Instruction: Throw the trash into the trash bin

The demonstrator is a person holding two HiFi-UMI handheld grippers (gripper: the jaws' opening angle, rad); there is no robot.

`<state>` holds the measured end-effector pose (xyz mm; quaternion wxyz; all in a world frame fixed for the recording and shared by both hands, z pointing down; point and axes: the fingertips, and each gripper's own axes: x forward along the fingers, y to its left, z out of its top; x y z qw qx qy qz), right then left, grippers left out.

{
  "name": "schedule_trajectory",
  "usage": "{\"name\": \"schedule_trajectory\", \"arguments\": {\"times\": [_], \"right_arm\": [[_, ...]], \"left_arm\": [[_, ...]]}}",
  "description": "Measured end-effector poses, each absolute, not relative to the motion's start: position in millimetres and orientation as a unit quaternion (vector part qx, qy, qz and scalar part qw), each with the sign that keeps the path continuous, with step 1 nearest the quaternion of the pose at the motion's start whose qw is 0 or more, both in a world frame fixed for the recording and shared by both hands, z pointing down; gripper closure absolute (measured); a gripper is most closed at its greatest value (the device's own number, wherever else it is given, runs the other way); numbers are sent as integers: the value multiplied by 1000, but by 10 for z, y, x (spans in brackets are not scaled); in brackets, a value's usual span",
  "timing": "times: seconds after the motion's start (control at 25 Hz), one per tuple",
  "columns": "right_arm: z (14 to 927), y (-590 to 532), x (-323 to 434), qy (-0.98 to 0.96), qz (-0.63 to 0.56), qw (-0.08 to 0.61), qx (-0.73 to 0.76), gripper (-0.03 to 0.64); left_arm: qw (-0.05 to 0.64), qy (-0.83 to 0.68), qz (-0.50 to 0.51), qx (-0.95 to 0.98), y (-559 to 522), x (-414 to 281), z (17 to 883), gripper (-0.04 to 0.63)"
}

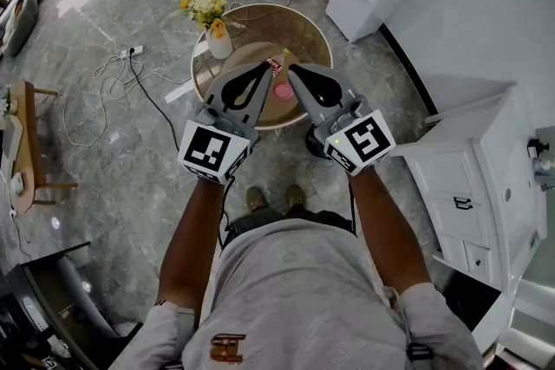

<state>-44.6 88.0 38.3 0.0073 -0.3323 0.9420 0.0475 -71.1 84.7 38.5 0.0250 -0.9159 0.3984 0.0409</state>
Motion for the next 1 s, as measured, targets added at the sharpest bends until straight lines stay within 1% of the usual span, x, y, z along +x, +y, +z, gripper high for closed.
{"name": "schedule_trajectory", "arguments": {"times": [0.56, 1.0], "right_arm": [[492, 891, -630, 943, 49, -3, -330, 615], [740, 782, -735, 927, 41, -27, -371, 615]], "left_arm": [[21, 395, 45, -917, 827, -868, 490, 595], [11, 398, 42, -916, 739, -1266, 722, 595]]}}
